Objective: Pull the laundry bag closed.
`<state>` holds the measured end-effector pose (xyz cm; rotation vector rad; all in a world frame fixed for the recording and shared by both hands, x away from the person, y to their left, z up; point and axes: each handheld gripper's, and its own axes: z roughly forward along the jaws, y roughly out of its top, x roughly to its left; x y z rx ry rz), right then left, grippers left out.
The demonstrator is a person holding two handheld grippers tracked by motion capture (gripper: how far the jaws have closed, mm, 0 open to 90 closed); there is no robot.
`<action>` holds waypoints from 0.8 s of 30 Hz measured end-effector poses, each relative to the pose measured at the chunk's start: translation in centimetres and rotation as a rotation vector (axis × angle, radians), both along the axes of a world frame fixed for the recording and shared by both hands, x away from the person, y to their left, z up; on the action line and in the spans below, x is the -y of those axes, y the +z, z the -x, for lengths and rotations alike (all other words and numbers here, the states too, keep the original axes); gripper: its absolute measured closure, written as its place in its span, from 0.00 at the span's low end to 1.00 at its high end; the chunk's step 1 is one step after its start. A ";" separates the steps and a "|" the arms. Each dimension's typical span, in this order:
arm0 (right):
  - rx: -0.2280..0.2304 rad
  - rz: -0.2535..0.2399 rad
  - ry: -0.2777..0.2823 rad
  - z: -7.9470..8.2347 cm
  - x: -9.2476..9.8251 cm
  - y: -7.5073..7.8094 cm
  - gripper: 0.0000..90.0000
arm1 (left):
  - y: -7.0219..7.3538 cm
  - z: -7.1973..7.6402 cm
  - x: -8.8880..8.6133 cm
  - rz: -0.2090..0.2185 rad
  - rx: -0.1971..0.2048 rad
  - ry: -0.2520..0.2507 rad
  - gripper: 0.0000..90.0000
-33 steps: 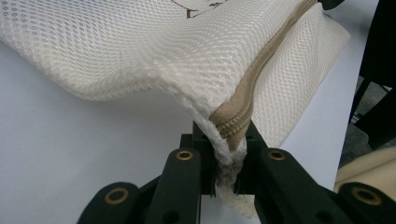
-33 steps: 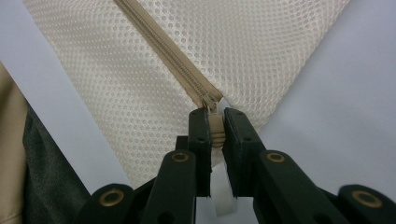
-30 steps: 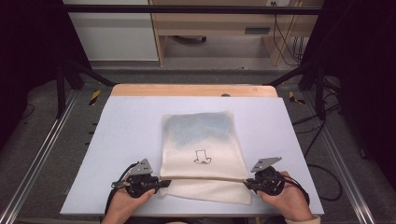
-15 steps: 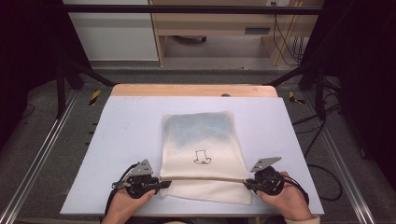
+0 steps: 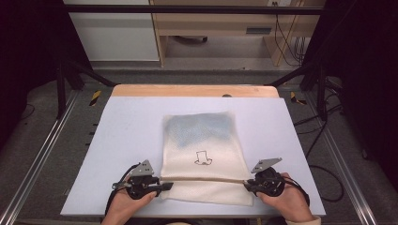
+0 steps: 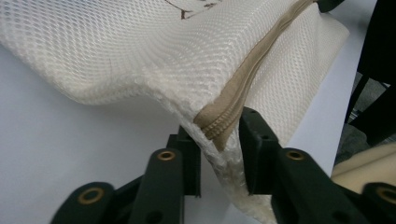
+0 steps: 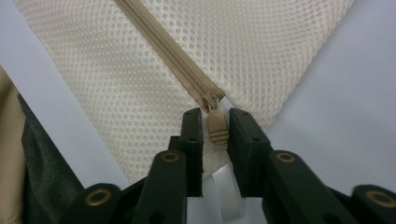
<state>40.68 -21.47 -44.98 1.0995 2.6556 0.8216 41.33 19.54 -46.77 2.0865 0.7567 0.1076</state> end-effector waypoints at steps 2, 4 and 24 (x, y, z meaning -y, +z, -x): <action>0.001 -0.006 -0.022 -0.1 0.0 0.1 0.68 | 0.1 0.0 0.0 -0.005 0.001 0.013 0.66; 0.012 -0.023 -0.021 -0.2 0.1 0.2 0.62 | 0.2 0.0 -0.1 -0.012 -0.004 0.021 0.57; 0.125 -0.050 -0.134 -1.9 -2.0 2.6 0.11 | 3.4 -0.2 -2.6 -0.146 0.033 0.119 0.18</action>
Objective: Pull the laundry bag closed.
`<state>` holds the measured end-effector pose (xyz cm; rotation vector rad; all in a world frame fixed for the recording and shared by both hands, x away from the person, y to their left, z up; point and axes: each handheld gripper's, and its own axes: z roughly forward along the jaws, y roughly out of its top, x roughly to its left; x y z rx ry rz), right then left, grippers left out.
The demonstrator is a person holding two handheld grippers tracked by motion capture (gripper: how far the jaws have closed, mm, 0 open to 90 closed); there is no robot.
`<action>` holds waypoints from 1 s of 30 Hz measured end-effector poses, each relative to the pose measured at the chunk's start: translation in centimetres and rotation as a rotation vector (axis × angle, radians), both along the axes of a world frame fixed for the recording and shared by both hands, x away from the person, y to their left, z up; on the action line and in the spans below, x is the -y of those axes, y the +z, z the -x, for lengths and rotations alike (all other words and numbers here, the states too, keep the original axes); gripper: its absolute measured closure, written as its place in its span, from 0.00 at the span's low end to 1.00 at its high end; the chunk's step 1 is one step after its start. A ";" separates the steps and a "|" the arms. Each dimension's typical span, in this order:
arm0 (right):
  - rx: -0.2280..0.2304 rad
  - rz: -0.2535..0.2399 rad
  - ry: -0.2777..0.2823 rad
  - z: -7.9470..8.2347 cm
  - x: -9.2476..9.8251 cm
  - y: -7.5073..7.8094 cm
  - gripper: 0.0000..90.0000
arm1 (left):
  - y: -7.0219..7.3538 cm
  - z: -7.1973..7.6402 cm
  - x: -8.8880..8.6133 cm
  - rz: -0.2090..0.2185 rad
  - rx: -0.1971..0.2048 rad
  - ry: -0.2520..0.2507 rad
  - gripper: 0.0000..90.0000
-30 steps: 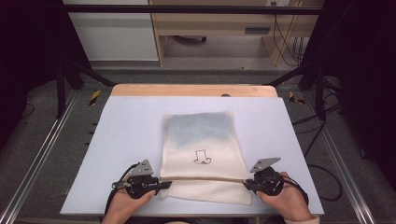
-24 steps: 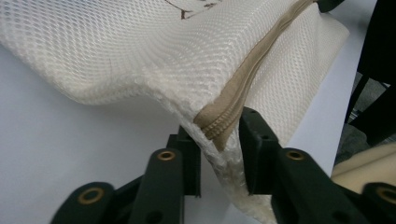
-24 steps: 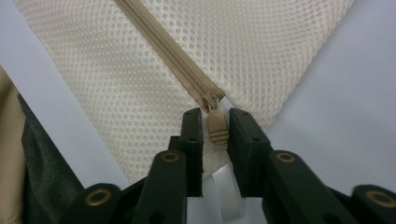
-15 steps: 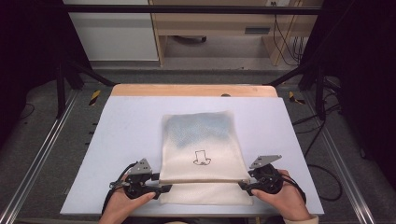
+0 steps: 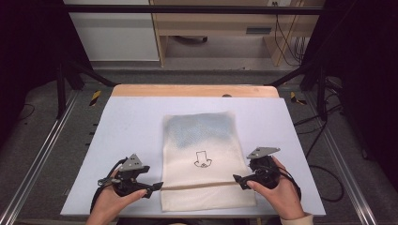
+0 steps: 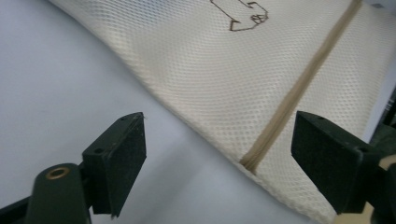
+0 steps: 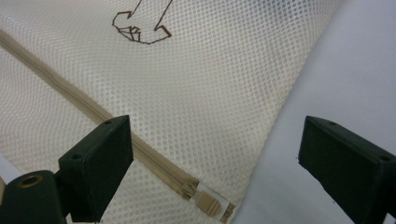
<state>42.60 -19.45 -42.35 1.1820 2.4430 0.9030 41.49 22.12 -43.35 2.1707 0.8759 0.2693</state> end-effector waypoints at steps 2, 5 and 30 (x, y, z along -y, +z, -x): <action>0.022 -0.006 -0.011 -0.3 0.0 0.4 0.10 | 0.3 -0.2 -0.3 -0.019 -0.005 0.003 0.17; 0.033 0.000 -0.033 -0.6 -0.1 1.0 0.10 | 0.9 -0.5 -0.9 -0.059 -0.006 0.015 0.16; 0.030 -0.020 -0.186 -0.7 4.3 1.7 0.13 | 1.7 -2.0 -6.5 -0.208 -0.004 0.112 0.11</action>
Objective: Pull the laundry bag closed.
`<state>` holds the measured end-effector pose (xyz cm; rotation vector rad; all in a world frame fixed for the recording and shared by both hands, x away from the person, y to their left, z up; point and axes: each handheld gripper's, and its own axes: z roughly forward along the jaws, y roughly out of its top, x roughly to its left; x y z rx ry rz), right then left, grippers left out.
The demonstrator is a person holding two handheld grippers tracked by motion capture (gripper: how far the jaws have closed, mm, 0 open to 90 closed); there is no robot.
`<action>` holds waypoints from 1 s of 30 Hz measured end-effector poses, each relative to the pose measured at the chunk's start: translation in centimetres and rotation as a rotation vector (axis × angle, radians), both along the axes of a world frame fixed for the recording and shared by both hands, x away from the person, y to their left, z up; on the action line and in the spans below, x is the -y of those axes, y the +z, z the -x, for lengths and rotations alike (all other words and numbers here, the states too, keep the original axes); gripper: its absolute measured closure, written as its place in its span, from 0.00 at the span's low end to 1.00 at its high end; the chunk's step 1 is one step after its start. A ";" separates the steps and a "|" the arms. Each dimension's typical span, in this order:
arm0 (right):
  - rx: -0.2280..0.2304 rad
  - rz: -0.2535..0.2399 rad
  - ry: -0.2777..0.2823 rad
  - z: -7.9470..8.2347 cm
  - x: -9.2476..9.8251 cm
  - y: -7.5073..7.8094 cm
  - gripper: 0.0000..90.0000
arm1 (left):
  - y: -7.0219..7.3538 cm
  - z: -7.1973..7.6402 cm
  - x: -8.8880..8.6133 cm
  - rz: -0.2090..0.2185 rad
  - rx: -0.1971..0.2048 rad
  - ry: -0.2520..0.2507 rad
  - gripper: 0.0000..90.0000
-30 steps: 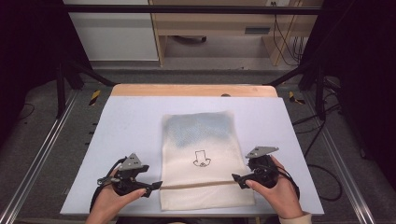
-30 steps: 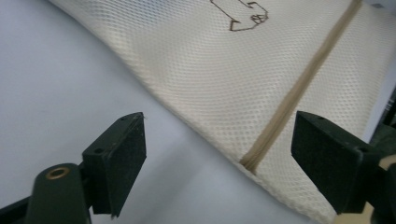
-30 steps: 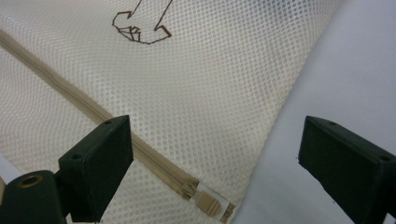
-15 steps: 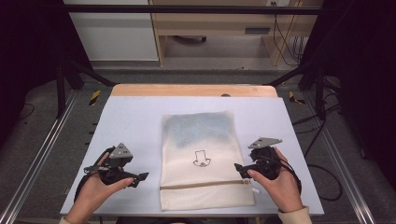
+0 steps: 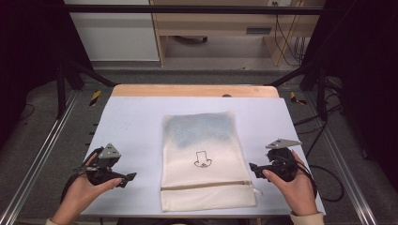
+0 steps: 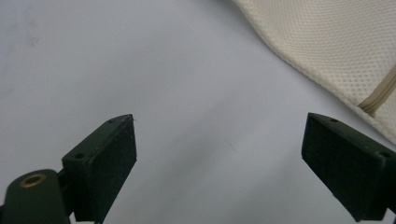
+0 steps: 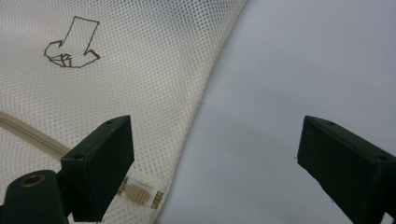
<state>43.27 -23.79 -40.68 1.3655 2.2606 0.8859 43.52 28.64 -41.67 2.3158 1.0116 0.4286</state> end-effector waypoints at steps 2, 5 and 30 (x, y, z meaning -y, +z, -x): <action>-0.008 0.013 -0.006 0.1 0.4 -0.3 0.13 | -0.2 -0.1 -0.4 -0.004 0.000 0.008 0.11; -0.017 0.008 -0.026 0.1 1.1 -0.7 0.13 | -0.4 0.0 -1.0 -0.007 0.000 0.022 0.11; -0.115 0.029 -0.185 1.8 5.9 -4.4 0.17 | -2.8 -0.3 -4.1 -0.045 -0.015 0.123 0.12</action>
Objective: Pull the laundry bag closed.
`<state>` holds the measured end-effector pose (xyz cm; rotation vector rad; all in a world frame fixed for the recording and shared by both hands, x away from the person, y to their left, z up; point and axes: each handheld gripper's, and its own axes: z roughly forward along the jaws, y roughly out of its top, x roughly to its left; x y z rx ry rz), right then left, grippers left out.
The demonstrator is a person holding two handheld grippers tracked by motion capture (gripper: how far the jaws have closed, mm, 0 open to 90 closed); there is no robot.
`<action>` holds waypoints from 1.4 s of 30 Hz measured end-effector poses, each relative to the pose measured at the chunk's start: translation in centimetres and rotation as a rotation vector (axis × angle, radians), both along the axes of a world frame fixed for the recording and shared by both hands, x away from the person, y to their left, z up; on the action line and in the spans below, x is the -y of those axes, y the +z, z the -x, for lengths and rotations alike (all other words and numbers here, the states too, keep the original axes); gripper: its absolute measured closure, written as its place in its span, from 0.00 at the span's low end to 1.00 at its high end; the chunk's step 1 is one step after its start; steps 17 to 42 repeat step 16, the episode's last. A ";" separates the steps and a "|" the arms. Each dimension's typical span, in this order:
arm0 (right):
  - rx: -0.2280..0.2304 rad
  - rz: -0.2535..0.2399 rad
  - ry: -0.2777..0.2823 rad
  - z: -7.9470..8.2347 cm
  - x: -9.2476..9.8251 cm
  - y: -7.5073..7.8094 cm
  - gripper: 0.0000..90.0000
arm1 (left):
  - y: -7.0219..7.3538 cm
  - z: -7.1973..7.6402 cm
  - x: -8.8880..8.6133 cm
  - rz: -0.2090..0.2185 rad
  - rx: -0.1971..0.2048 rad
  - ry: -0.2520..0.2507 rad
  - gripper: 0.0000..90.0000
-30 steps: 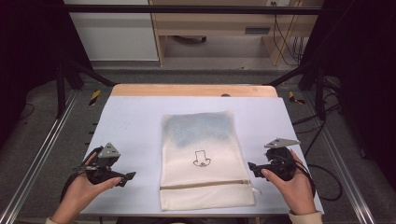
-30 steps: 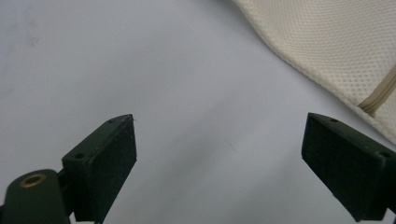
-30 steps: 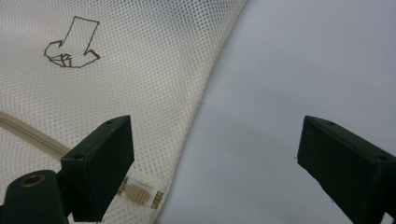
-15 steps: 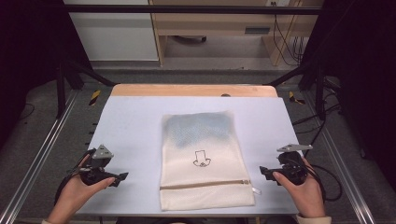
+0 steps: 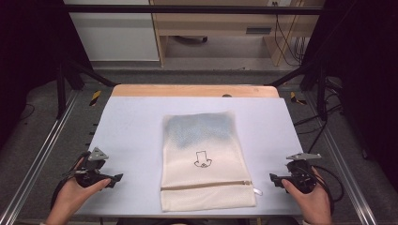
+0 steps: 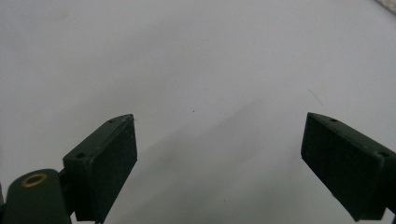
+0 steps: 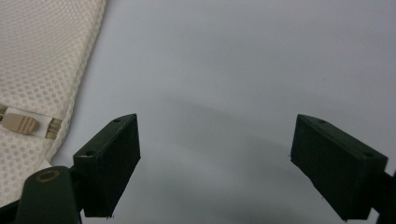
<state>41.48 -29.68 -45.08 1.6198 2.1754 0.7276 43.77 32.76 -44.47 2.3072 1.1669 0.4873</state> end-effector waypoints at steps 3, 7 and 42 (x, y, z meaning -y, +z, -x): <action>-0.004 -0.003 0.002 0.5 0.1 -0.4 0.15 | -0.3 0.2 -0.1 -0.005 0.003 0.004 0.12; -0.017 -0.017 0.023 1.3 0.2 -1.0 0.09 | -0.6 0.7 -0.1 -0.009 0.002 0.003 0.12; -0.006 -0.005 0.016 1.8 0.1 -1.5 0.11 | -0.3 1.6 0.1 0.001 0.036 0.000 0.10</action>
